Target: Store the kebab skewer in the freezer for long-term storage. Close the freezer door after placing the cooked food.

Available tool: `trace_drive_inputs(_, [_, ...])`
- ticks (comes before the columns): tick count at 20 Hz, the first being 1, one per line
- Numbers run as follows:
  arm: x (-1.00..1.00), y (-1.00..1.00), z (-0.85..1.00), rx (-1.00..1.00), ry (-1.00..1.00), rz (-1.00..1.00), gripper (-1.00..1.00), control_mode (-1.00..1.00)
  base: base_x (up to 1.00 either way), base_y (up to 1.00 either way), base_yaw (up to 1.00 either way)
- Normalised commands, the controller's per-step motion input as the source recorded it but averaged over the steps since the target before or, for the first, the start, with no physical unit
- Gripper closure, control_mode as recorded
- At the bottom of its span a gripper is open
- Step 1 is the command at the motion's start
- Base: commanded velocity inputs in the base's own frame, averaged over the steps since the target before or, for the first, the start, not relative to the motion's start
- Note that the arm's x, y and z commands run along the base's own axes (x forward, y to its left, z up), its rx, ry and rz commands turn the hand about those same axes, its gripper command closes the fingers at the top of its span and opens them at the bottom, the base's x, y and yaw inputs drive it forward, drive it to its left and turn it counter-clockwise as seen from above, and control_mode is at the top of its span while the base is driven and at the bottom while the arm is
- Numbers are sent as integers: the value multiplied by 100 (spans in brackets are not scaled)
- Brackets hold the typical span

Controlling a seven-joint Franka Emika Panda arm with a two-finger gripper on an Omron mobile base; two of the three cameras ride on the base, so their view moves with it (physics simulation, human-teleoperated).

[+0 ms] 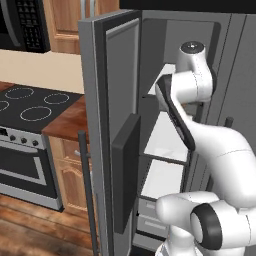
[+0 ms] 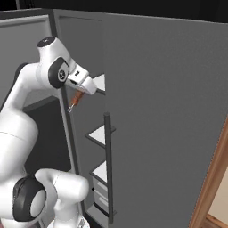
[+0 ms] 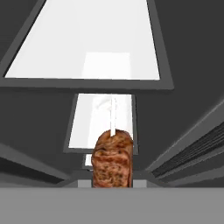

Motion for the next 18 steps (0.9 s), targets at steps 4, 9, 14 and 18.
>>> trace_drive_inputs(4, [59,-11,0,0,7,6,100,-100,0,0,0])
trace_drive_inputs(9, [34,-3,0,-2,0,1,100,-100,0,0,0])
trace_drive_inputs(14, [47,-18,0,0,1,0,100,-100,0,0,0])
trace_drive_inputs(18, [52,-30,0,0,6,0,100,-100,0,0,0])
